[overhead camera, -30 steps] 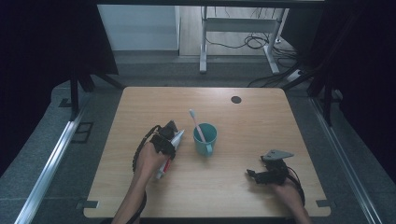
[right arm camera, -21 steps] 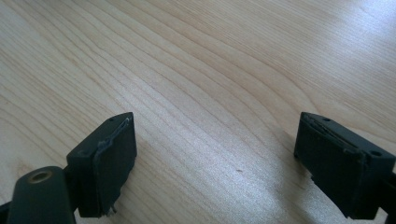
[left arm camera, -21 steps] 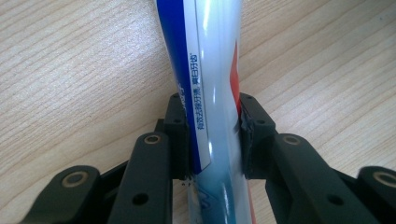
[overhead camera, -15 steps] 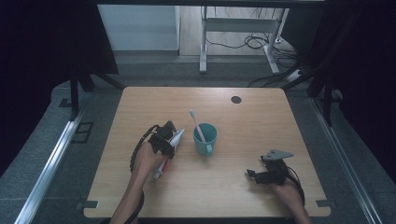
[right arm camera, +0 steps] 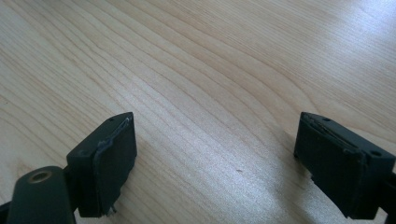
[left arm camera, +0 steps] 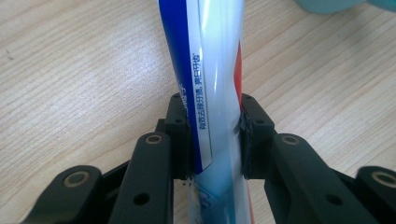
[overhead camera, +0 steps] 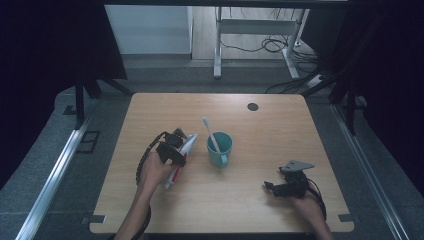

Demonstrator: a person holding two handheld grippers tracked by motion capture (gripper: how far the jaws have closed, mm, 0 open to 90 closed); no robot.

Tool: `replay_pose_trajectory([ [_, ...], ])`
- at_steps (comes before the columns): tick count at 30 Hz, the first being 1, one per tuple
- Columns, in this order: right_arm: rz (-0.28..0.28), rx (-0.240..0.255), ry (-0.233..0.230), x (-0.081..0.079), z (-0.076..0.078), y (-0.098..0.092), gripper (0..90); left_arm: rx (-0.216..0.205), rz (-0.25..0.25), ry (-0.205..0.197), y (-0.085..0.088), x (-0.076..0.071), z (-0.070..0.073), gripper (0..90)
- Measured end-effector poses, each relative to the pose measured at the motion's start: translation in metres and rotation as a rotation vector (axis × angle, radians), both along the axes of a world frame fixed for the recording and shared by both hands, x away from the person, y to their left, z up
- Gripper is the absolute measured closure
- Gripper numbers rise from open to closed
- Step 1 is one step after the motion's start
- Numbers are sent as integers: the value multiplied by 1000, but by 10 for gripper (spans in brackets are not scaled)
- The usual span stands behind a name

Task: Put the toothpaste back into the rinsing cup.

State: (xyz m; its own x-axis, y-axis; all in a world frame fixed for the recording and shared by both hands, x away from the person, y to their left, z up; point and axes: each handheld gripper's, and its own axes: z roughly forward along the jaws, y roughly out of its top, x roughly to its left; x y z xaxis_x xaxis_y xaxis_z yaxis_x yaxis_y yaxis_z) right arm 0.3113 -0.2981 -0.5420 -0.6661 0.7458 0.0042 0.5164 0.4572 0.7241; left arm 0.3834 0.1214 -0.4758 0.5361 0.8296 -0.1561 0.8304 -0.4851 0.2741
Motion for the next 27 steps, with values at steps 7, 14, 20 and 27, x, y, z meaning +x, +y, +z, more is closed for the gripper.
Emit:
replay_pose_trajectory([
  [7, 0, 0, 0, 0, 0, 0, 131, -37, -15, -43, 6, -6, 5, 694],
  [14, 1, 0, 0, 0, 0, 0, 132, -71, -21, -89, 11, -12, 10, 696],
  [20, 1, 0, 0, 0, 0, 0, 132, -103, -35, -130, 15, -17, 15, 697],
  [27, 0, 0, 0, 0, 0, 0, 132, -145, -51, -184, 20, -24, 21, 698],
])
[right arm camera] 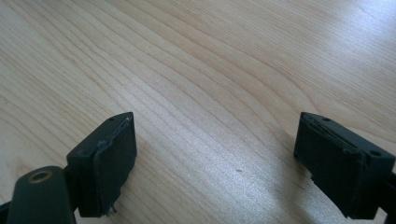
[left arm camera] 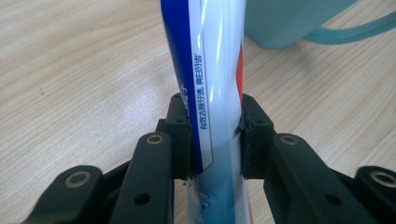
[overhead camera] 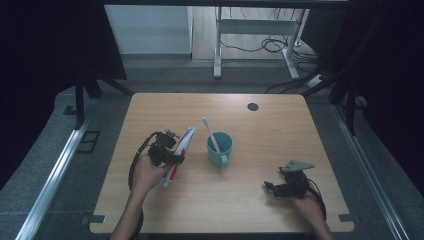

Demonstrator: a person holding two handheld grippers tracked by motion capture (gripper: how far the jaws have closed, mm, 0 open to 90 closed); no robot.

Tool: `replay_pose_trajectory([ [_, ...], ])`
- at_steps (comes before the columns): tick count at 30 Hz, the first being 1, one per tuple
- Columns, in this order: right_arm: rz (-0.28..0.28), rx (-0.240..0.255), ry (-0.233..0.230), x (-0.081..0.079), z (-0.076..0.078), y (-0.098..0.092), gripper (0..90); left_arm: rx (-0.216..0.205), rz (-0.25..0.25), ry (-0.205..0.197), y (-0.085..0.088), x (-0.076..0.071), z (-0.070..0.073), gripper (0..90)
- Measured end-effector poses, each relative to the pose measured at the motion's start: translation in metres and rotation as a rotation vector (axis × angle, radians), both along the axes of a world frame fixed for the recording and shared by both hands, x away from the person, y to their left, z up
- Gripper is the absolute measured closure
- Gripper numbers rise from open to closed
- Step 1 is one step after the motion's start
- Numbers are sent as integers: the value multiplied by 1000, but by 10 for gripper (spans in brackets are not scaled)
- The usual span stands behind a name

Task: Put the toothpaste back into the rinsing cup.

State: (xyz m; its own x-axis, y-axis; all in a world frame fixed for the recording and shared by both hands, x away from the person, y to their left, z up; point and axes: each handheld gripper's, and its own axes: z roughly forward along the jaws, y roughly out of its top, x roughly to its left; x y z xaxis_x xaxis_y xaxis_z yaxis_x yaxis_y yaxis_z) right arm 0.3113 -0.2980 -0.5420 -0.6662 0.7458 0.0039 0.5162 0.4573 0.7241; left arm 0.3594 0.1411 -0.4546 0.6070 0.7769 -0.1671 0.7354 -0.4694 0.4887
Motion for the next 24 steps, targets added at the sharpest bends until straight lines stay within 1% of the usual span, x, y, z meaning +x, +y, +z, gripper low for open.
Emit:
replay_pose_trajectory([
  [1, 0, 0, 0, 0, 0, 0, 132, -11, -1, -7, 1, -1, 1, 698],
  [5, -1, 0, 0, 0, 0, 0, 132, -30, -9, -37, 3, -4, 4, 698],
  [7, -1, 0, 0, 0, 0, 0, 132, -43, -14, -58, 4, -6, 5, 698],
  [9, -1, 0, 0, 0, 0, 0, 132, -55, -15, -66, 5, -8, 7, 699],
  [13, -2, 0, 3, 0, 0, 0, 132, -66, -28, -103, 6, -11, 11, 699],
  [18, 1, -1, -1, 0, 0, 0, 132, -94, -41, -145, 6, -16, 18, 699],
  [20, 0, -1, 0, 0, 0, 0, 132, -107, -46, -155, 6, -17, 20, 700],
  [24, 0, -1, 0, 0, 0, 0, 132, -116, -49, -178, 4, -19, 24, 700],
])
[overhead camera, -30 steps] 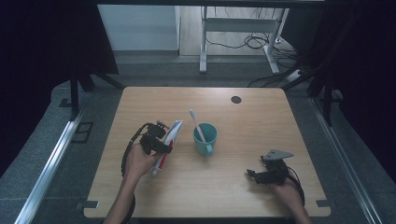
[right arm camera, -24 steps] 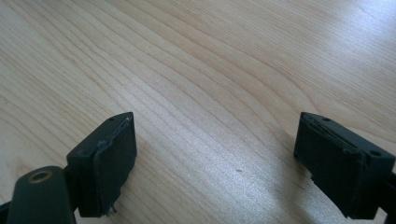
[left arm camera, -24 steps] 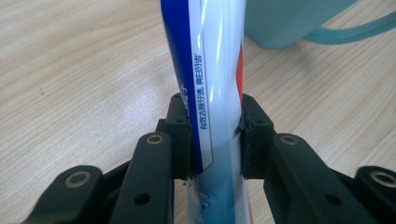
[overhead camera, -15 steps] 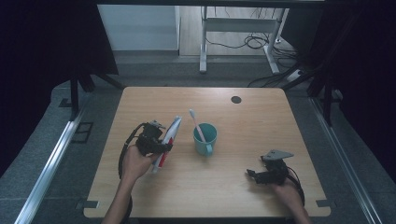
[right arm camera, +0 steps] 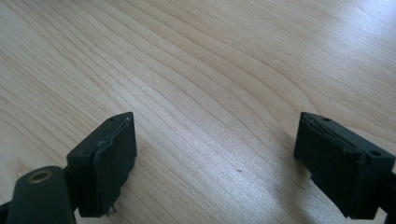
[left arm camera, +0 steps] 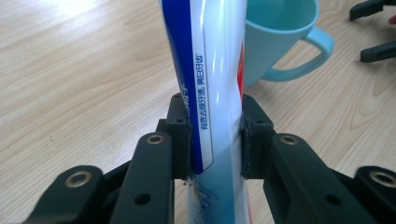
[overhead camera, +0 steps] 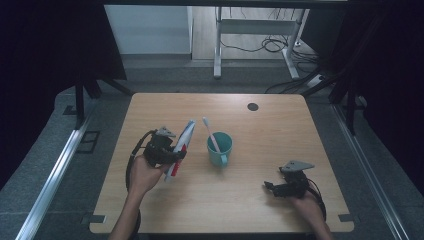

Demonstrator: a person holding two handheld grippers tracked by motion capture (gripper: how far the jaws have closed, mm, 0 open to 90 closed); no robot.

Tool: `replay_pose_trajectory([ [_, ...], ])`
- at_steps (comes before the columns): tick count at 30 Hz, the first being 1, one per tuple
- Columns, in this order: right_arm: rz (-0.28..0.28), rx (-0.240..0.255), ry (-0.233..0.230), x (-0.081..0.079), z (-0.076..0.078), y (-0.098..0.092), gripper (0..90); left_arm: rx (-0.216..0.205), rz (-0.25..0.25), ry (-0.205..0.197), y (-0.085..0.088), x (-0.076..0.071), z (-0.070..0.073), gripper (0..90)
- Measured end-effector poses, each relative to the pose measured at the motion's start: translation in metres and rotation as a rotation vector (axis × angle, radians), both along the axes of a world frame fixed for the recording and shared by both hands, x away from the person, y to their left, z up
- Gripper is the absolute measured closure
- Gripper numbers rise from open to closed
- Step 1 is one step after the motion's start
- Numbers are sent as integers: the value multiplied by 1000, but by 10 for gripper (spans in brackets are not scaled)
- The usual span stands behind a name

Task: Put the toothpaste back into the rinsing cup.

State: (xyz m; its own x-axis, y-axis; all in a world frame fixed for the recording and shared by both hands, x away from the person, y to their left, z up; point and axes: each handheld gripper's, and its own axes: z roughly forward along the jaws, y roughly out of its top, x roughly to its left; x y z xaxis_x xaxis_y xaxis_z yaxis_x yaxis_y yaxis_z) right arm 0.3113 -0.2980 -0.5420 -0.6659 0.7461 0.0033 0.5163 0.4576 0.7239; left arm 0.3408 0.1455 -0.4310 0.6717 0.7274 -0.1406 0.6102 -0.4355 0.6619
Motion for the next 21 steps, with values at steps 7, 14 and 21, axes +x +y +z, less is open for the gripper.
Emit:
replay_pose_trajectory([
  [7, 1, -1, -2, 0, 0, 0, 132, -33, -17, -35, -3, -1, 5, 700],
  [14, 1, -1, -1, 0, 0, 0, 132, -62, -36, -63, -8, -1, 11, 700],
  [21, 1, -2, 1, 0, 0, 0, 132, -86, -51, -91, -18, 0, 21, 701],
])
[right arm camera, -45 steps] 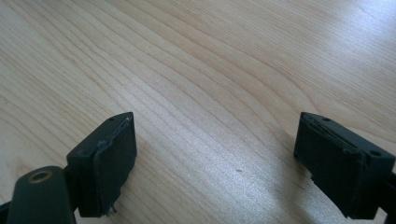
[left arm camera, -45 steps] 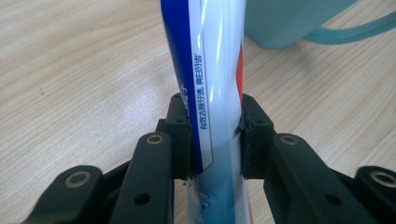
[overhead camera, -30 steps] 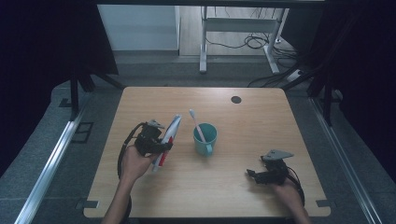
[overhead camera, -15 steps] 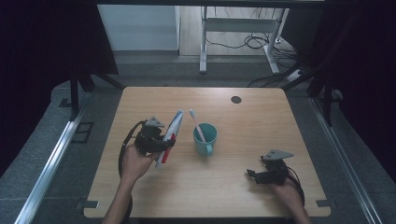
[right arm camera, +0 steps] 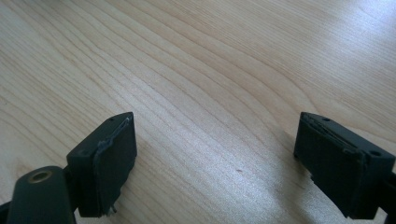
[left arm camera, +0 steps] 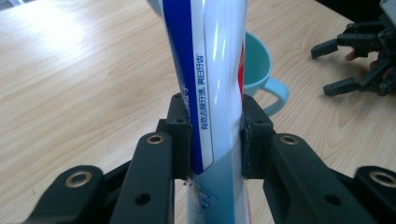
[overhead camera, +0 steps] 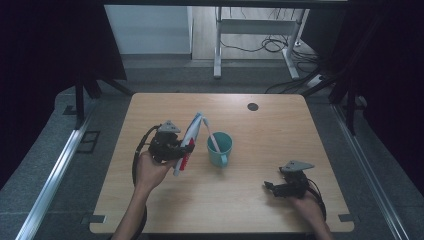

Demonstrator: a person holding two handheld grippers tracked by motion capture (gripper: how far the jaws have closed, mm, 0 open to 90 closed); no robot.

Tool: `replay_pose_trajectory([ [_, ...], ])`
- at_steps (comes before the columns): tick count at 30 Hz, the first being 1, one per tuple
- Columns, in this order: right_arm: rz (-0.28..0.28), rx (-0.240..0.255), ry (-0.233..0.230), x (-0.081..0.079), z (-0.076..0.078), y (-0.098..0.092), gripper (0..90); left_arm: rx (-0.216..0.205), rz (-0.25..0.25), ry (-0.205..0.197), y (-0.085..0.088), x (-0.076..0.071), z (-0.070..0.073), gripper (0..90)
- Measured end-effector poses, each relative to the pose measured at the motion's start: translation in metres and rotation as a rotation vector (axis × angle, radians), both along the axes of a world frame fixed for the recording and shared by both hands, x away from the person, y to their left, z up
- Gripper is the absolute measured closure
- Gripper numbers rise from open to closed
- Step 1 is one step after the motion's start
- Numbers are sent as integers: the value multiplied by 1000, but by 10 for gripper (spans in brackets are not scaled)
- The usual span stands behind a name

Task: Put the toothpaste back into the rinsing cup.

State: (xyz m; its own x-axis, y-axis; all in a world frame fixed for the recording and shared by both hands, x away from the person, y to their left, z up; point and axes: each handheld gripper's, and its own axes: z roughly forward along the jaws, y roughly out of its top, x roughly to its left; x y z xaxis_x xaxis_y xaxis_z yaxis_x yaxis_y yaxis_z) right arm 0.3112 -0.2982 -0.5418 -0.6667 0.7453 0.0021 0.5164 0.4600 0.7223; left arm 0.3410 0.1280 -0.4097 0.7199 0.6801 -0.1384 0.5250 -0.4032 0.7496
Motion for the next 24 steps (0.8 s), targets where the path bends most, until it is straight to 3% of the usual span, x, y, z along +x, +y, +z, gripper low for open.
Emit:
replay_pose_trajectory([
  [24, -2, 2, -1, 0, 0, 0, 132, -35, -27, -68, -32, 12, 26, 701],
])
